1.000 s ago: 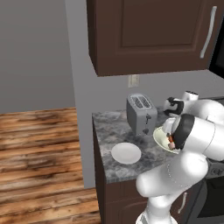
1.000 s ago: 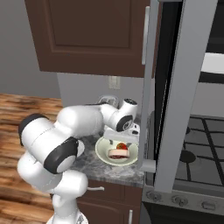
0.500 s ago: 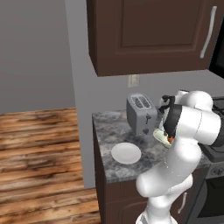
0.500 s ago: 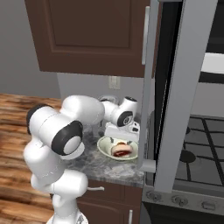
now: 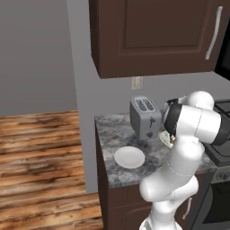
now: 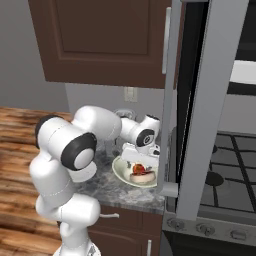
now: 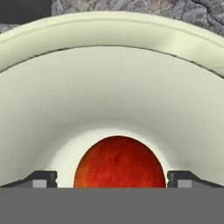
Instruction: Remove the apple from the bowl and place it on the small plate. Then place the bowl with only the steak in the microwave, close the door, and press the start button to microwave the steak.
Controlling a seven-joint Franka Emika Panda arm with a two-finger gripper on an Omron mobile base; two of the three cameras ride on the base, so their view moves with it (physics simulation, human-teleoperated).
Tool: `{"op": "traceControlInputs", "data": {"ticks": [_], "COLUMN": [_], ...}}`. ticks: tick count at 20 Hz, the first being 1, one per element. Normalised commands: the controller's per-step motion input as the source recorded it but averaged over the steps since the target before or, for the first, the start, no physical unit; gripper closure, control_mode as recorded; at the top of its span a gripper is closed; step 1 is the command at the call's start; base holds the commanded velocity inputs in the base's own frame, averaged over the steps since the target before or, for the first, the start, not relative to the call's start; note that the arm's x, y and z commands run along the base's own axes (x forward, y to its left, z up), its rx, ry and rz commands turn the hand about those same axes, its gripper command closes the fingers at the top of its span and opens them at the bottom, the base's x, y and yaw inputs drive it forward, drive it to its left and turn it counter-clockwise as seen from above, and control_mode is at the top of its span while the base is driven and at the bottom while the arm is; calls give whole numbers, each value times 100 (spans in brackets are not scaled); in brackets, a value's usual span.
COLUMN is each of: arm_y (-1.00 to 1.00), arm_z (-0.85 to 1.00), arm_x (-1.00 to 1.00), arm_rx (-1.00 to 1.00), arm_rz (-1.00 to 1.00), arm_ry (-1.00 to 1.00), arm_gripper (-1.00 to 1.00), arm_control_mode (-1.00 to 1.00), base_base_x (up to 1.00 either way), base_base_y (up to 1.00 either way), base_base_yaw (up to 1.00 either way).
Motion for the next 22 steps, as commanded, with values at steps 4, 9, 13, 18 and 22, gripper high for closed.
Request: {"op": "traceControlInputs", "data": {"ticks": [4, 9, 13, 18, 22], "arm_y": [0, 2, 0, 11, 46], "arm_z": [-20, -1, 4, 58, 80], "arm_x": [-30, -23, -2, 0, 0], "arm_rx": [0, -1, 0, -8, -16], "arm_rz": [0, 2, 2, 3, 0], "arm_ry": [0, 0, -2, -20, -30], "arm_gripper": [-100, 100, 100, 100, 100], "arm_control_mode": [-100, -100, -100, -100, -100], "base_base_x": [0, 0, 0, 0, 0], "base_base_y": [0, 0, 0, 0, 0], "base_base_yaw": [0, 0, 0, 0, 0]}}
